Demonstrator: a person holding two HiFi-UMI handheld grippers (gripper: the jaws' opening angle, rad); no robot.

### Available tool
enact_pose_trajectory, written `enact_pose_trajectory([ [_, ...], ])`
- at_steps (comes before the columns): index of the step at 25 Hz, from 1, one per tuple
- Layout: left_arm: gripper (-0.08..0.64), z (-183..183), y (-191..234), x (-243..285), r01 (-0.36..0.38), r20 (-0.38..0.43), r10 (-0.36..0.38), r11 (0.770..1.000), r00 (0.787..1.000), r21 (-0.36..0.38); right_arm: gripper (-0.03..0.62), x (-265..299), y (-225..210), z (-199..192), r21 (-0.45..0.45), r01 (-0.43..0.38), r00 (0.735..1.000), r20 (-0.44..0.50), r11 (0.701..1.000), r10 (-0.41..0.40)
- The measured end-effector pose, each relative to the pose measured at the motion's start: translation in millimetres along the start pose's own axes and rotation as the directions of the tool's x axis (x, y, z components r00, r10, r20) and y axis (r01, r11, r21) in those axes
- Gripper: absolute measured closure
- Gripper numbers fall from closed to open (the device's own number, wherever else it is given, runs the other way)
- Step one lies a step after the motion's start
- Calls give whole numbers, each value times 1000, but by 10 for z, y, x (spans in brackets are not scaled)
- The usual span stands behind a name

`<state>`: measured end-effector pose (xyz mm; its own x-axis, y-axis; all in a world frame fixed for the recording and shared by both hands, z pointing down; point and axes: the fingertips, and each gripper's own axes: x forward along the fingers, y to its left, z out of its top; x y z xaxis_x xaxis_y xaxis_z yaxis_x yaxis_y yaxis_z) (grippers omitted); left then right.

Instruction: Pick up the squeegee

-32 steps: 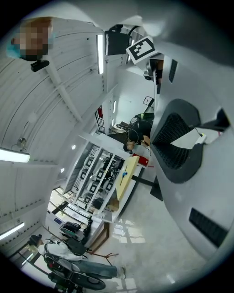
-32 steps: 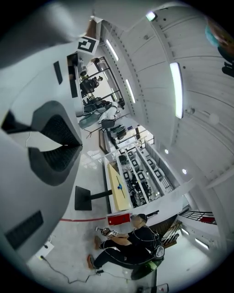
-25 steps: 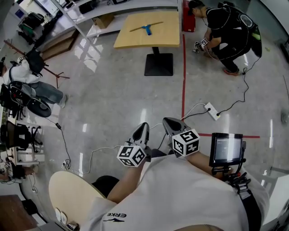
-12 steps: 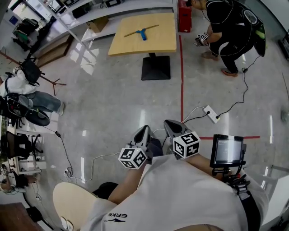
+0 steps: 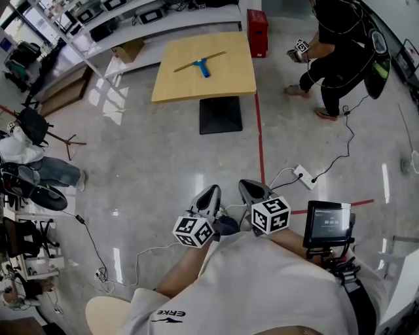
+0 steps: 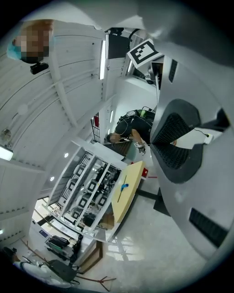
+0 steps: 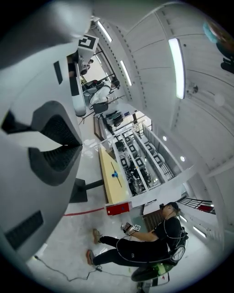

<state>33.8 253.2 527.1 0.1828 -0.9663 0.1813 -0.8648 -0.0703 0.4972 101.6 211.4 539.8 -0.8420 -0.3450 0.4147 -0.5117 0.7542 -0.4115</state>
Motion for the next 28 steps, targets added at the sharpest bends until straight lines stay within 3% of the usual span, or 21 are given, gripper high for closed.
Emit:
enact_pose_trajectory([
  [7, 555, 562, 487, -35, 55, 21, -55, 998, 998, 10, 589, 525, 335, 371, -15, 31, 999, 19, 999, -31],
  [13, 555, 763, 1064, -10, 90, 37, -91, 996, 995, 4, 589, 1000, 510, 440, -34, 70, 997, 41, 997, -69],
  [19, 555, 899, 1186, 63, 112, 69, -112, 994, 991, 2, 589, 1138, 448, 568, -38, 115, 992, 56, 993, -113],
  [28, 555, 1080, 1373, 254, 104, 77, -102, 994, 992, -20, 589, 1409, 391, 806, -45, 110, 992, 64, 993, -107],
])
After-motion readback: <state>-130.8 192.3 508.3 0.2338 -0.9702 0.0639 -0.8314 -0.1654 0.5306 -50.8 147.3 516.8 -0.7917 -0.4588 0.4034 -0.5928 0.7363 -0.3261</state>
